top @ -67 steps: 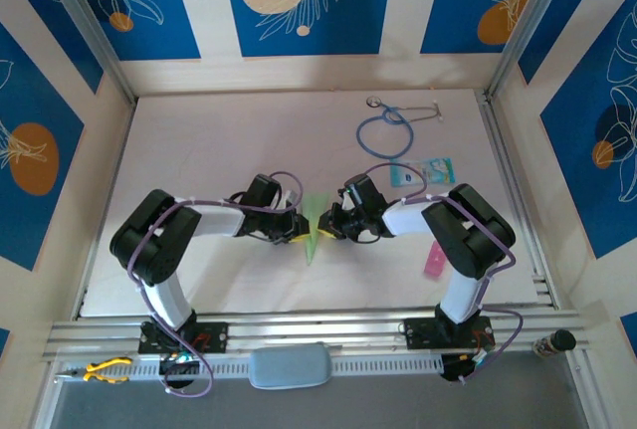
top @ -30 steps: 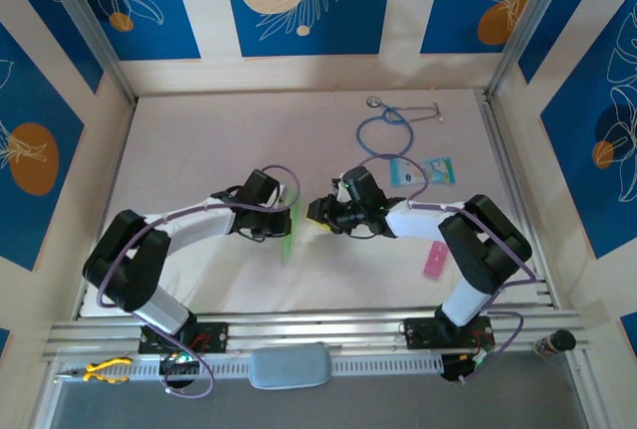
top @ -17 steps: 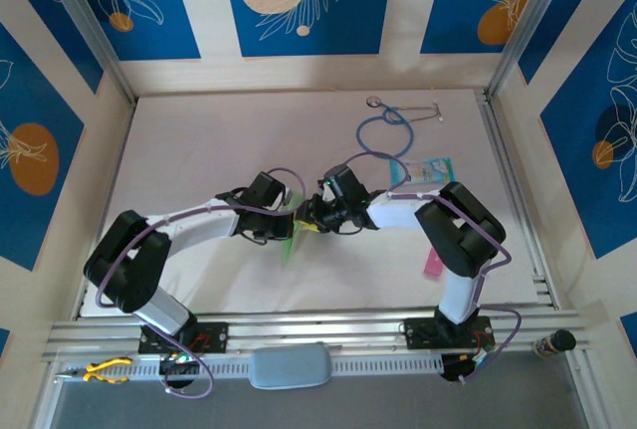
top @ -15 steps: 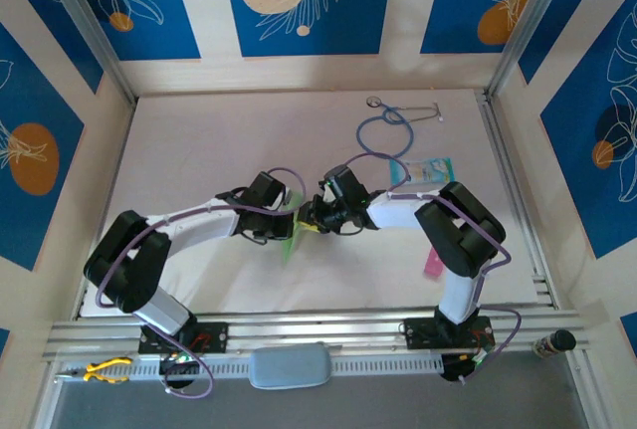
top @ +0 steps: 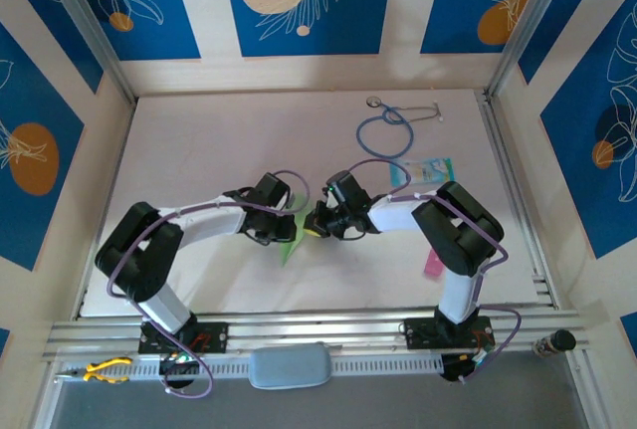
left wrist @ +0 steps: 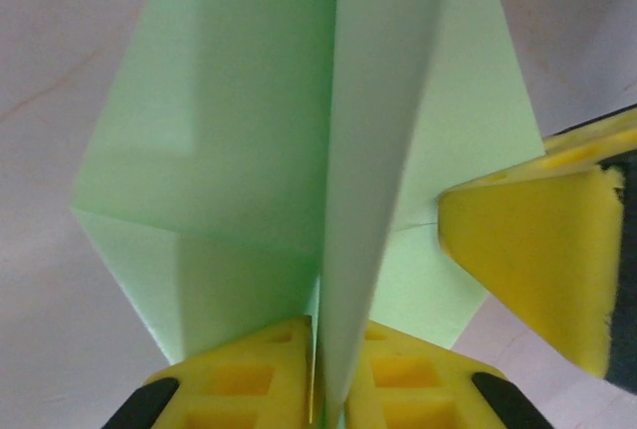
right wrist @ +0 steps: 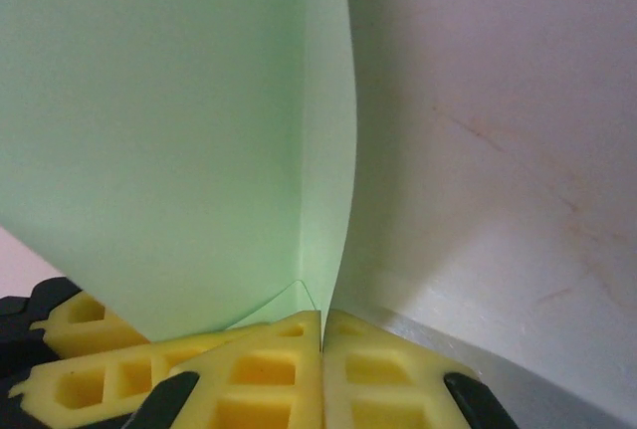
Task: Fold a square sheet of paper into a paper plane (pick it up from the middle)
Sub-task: Turn over a paper plane at the center of the table.
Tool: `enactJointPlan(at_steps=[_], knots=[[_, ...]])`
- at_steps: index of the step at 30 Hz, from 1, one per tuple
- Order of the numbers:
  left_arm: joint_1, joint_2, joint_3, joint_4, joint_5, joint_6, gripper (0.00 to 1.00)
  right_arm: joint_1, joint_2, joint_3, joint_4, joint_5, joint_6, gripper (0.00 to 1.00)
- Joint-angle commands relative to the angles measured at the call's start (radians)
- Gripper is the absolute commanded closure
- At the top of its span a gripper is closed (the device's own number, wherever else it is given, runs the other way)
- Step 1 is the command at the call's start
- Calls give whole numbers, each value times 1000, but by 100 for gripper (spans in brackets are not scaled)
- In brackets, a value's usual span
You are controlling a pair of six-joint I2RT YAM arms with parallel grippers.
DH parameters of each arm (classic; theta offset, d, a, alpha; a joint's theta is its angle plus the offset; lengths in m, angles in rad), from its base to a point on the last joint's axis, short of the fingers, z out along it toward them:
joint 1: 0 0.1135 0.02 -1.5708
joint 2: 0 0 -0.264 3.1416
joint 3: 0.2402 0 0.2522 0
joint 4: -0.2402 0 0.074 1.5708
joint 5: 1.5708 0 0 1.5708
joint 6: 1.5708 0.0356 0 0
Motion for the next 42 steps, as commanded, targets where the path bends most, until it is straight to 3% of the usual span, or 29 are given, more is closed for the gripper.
enactJointPlan(at_steps=[1,12,25,28,33,42], knots=[[-11,16,27,-24,22,18,83,-3,18,-10,21,-29,15,94],[-22,30,39,-54,-26,31,81,-5,17,-11,21,-31,17,94],[-35,37,50,-76,-77,30,89,-6,12,-12,22,-29,14,92],[-34,40,58,-95,-107,22,92,-8,-3,-20,25,-29,9,88],[-35,32,73,-117,-181,-16,93,-18,-83,-50,-25,30,-17,73],[-34,96,145,-182,-249,-29,90,-51,-216,-142,-79,112,-19,70]])
